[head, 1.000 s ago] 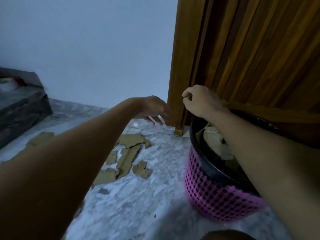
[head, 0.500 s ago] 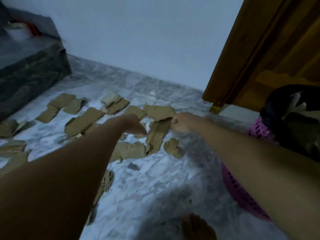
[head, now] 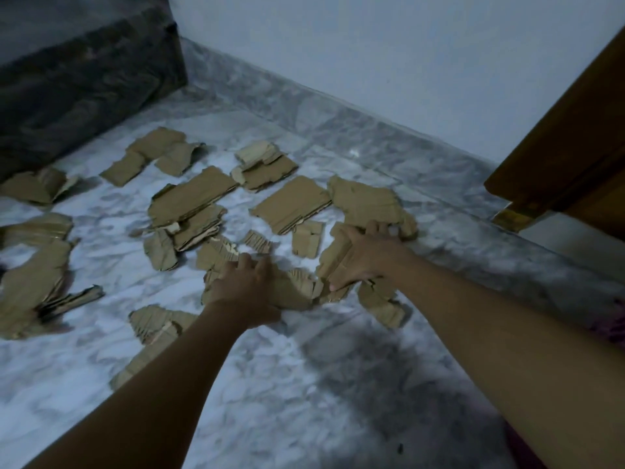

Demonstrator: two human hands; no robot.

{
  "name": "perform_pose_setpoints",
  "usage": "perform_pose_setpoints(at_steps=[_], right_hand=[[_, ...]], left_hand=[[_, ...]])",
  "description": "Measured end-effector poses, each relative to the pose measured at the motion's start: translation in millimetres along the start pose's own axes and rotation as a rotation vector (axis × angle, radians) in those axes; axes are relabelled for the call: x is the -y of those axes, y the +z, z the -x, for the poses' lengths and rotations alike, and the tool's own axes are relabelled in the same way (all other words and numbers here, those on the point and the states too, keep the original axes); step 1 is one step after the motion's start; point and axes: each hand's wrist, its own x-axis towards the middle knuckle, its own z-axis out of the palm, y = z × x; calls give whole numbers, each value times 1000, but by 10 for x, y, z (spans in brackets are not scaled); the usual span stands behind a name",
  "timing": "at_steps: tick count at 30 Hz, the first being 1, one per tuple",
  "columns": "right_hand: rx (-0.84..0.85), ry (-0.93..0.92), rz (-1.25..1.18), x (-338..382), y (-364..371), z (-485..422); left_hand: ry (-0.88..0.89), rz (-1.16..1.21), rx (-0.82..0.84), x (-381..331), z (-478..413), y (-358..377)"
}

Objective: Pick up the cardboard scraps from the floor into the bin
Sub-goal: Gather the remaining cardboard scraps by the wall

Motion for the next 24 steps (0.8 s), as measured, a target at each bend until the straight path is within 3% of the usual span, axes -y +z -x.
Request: perform_pose_setpoints(at_steps=[11, 19, 24], right_hand=[[-40, -56, -19, -93, -30, -82], [-159, -97, -36, -100, 122, -46], [-130, -104, -162, -129, 142, -23]], left_hand=[[34, -109, -214, 50, -105, 41], [-64, 482, -365, 129, -152, 1], [-132, 639, -397, 104, -87, -81]])
